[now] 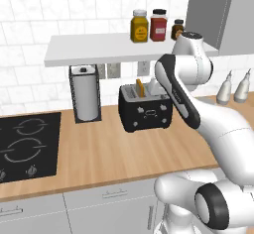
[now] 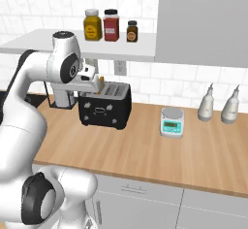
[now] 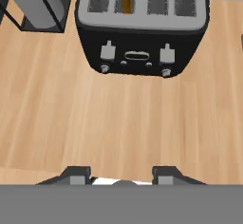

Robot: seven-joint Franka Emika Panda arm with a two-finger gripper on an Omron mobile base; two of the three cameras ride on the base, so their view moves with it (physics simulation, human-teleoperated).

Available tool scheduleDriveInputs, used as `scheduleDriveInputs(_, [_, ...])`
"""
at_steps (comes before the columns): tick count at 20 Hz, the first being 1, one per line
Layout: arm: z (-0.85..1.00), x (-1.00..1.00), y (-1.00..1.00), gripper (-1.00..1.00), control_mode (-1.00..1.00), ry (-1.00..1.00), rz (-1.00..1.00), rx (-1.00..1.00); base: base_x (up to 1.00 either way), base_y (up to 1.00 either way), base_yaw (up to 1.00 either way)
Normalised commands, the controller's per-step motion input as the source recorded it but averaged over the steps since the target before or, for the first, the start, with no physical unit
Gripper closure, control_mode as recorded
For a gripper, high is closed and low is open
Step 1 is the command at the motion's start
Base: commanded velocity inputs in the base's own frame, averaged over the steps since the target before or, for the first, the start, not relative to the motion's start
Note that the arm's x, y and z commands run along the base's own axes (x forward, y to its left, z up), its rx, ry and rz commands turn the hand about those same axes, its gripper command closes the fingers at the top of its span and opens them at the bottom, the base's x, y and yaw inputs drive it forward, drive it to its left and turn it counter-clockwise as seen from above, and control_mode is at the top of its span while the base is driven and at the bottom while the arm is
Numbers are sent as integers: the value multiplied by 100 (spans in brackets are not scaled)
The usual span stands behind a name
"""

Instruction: Start the toaster. Once the lever pops up, take the bread to the plate on the dining counter.

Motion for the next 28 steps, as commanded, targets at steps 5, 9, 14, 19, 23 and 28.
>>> scheduleDriveInputs(5, [-8, 0, -2, -100, -100, -7, 0, 0, 0, 0, 0])
scheduleDriveInputs(9, [-40, 0, 1, -100, -100, -17, 0, 0, 0, 0, 0])
scheduleDriveInputs(14, [-21, 7, 8, -100, -100, -13, 0, 0, 0, 0, 0])
scheduleDriveInputs(19, [-21, 32, 14, -100, -100, -9, 0, 0, 0, 0, 0])
scheduleDriveInputs(23, [-22, 46, 7, -100, -100, -4, -1, 0, 0, 0, 0])
scheduleDriveInputs(28, [-22, 46, 5, -100, -100, 0, -1, 0, 0, 0, 0])
